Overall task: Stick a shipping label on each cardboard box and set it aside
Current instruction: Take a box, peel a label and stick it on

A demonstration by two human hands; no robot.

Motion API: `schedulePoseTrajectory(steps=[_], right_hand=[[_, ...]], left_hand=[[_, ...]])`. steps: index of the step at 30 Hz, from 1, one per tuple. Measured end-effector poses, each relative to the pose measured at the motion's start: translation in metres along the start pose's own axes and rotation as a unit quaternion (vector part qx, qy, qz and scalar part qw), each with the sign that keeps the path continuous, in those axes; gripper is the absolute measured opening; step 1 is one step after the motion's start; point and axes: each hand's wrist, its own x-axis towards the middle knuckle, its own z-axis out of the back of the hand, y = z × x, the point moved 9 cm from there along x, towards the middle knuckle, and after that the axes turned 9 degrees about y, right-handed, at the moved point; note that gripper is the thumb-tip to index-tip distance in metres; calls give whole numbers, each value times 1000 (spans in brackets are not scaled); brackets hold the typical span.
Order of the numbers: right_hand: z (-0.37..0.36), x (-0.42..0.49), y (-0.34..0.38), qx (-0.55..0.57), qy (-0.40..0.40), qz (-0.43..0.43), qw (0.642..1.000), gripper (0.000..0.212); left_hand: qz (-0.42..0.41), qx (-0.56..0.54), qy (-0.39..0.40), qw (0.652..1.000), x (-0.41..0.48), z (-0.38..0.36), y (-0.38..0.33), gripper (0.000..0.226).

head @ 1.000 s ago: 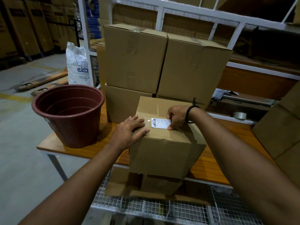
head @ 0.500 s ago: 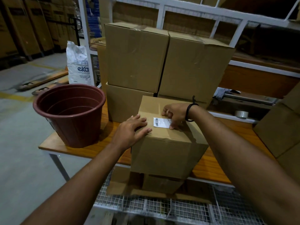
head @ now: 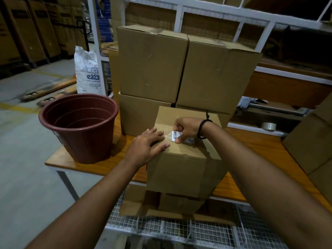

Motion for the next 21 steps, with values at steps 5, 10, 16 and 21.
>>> schedulePoseTrajectory(steps=[5, 10, 16, 21], right_hand=[[2, -10, -7, 20, -26, 0, 999, 57], [0, -17, -20, 34, -23, -4, 999, 49], [4, -17, -13, 10, -21, -23, 999, 52], [4, -12, -11, 4, 7, -23, 1000, 38]], left_hand=[[9, 1, 10, 1000, 1, 1, 1, 65], [10, -3, 17, 1000, 0, -4, 1, 65], [24, -15, 24, 999, -2, -7, 4, 66], [33, -22, 24, 999, -6, -5, 5, 63]])
